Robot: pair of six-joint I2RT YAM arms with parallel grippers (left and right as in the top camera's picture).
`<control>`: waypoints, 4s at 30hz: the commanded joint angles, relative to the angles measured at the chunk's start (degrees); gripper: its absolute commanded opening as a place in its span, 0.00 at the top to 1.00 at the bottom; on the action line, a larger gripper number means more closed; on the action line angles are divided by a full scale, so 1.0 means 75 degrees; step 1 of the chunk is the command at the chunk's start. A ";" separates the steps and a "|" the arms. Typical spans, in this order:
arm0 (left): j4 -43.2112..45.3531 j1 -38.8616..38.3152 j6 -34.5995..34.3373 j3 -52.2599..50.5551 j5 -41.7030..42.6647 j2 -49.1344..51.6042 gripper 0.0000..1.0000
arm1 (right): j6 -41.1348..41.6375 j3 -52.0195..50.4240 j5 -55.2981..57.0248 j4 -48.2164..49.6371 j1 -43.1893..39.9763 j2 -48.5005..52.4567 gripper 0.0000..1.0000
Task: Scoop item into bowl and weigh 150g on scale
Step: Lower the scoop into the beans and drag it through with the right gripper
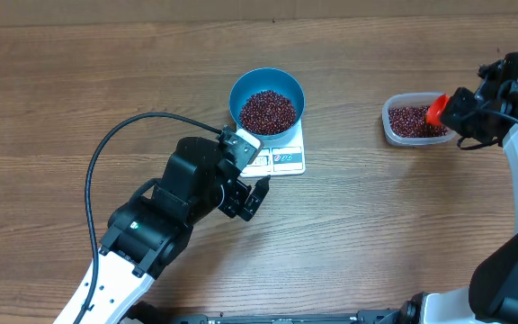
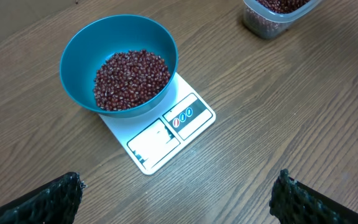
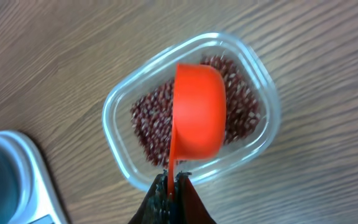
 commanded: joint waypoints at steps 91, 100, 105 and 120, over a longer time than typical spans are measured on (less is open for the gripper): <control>0.0009 0.0035 0.0149 -0.0061 0.0073 0.0044 0.00 | -0.1766 -0.1789 -0.1853 0.1988 0.0667 0.0064 0.96; 0.0009 0.0035 0.0149 -0.0061 0.0073 0.0047 0.00 | -0.1714 -0.1431 -0.2200 0.1918 0.0382 -0.0017 0.96; 0.0009 0.0035 0.0149 -0.0061 0.0073 0.0044 0.00 | -0.1716 -0.1370 -0.2224 0.1894 0.0256 -0.0309 0.96; 0.0009 0.0035 0.0149 -0.0061 0.0073 0.0044 0.01 | -0.1716 -0.1370 -0.2530 0.1719 -0.0152 -0.0825 0.96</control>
